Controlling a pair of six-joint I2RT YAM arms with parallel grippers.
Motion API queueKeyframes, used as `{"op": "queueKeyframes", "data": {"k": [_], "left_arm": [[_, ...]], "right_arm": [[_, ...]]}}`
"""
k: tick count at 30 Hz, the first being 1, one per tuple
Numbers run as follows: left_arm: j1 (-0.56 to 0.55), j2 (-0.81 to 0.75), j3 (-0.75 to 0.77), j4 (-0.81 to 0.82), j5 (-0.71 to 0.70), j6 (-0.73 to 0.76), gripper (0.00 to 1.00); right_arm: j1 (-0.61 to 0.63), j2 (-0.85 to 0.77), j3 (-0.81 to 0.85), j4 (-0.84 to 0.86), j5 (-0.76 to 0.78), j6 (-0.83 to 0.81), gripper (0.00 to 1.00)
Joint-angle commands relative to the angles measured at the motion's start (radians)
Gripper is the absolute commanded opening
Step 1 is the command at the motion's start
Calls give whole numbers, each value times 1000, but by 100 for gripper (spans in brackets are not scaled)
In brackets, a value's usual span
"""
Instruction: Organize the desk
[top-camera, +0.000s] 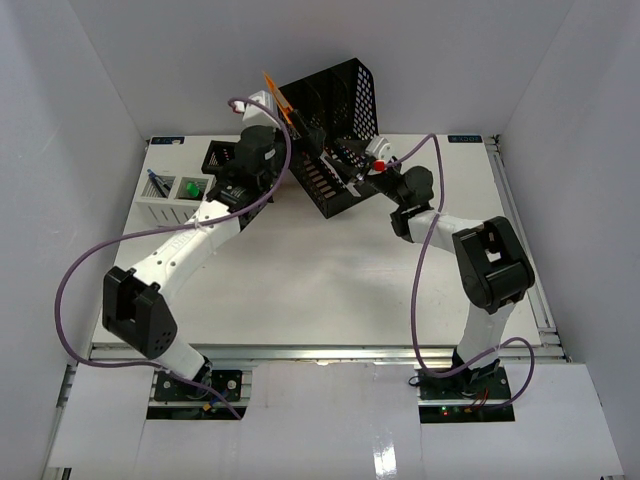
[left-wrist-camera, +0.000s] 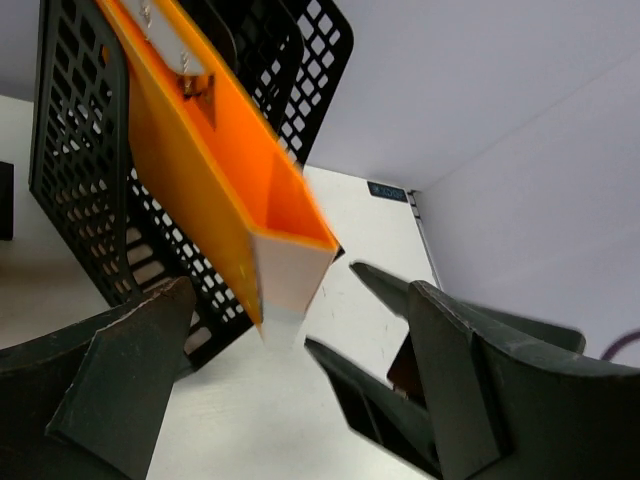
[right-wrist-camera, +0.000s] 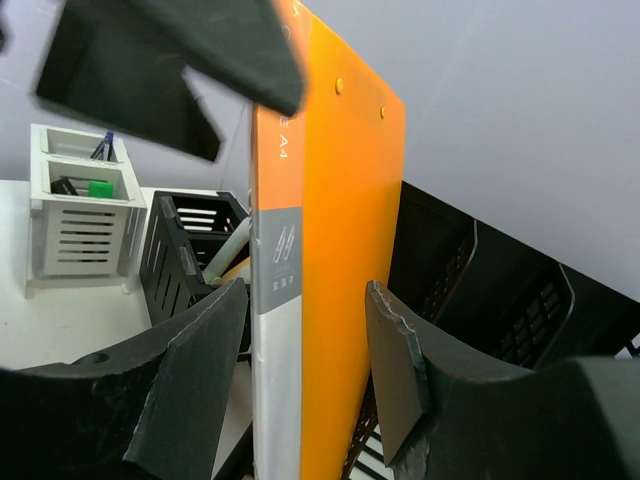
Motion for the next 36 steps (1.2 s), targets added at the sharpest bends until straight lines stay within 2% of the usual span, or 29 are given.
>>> {"op": "queueKeyframes", "data": {"k": [1,5,8,9,10,12,15,18,19,24,28,31,36], "left_arm": [[-35,92,216,-208,-201,0,98],[-41,207,420,-408,-282,-58,96],[-42,258,505,-492,-274,-63,86],[-42,273,528,-495,-273,-64,80],[-41,298,551,-525,-266,-63,67],[-41,324,611,-579,-261,-60,57],[-42,339,623,-604,-259,-58,44],[-41,341,642,-604,-254,-25,7],[-43,344,660,-605,-253,-4,2],[-68,393,804,-607,-244,166,0],[-106,412,889,-600,-293,256,0],[-146,407,851,-552,-366,321,0],[-177,358,690,-352,-449,424,0]], "right_arm": [[-3,-99,-60,281,11,-32,58],[-6,-175,-160,295,7,-18,59],[-9,-237,-236,299,15,-2,61],[-9,-257,-262,299,15,0,61],[-10,-298,-309,301,13,2,61],[-14,-364,-367,301,7,3,61],[-22,-434,-440,302,4,11,61],[-42,-532,-523,301,-3,48,62],[-51,-553,-538,301,-4,68,62],[-80,-630,-603,297,-18,142,62],[-105,-658,-637,282,-11,175,61],[-130,-672,-651,281,-17,198,61],[-172,-693,-678,279,-41,238,61]]}}
